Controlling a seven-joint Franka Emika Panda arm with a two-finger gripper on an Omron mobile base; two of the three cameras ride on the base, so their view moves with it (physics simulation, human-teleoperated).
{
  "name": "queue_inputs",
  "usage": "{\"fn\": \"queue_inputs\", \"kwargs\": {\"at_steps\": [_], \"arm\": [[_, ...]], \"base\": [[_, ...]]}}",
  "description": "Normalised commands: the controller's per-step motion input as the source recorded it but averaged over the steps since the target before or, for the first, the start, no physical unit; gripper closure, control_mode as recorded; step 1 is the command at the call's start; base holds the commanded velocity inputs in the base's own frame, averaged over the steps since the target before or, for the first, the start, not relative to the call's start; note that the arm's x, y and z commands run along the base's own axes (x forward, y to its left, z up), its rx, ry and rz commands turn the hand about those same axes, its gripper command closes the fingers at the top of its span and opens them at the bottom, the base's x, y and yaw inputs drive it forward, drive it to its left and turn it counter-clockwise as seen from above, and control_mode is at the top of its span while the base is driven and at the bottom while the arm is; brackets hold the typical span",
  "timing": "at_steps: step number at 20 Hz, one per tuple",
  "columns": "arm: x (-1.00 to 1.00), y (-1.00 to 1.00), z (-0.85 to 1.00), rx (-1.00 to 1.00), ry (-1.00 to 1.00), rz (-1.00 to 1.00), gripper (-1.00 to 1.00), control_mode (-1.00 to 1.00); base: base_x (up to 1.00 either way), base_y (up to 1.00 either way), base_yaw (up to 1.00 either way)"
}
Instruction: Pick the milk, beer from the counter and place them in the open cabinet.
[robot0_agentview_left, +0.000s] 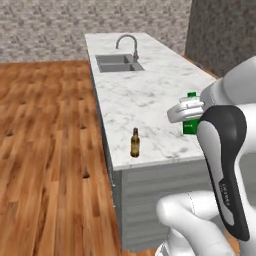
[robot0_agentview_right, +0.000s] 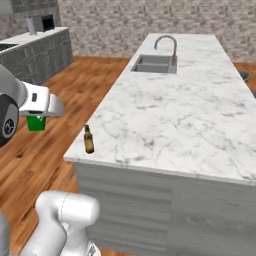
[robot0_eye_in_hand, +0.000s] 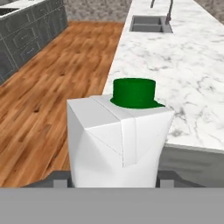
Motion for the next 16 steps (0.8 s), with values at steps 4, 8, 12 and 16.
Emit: {"fn": "queue_inputs", "kwargs": {"at_steps": [4, 8, 12, 16], "arm": [[0.0, 0.0, 0.0, 0.0, 0.0, 0.0, 1.0, 1.0], [0.0, 0.0, 0.0, 0.0, 0.0, 0.0, 1.0, 1.0], [0.0, 0.0, 0.0, 0.0, 0.0, 0.0, 1.0, 1.0], [0.0, 0.0, 0.0, 0.0, 0.0, 0.0, 1.0, 1.0]], "base": [[-0.41, 0.18, 0.19], [0.01, 0.69, 0.59], [0.03, 0.79, 0.83], [0.3, 0.64, 0.8]]}}
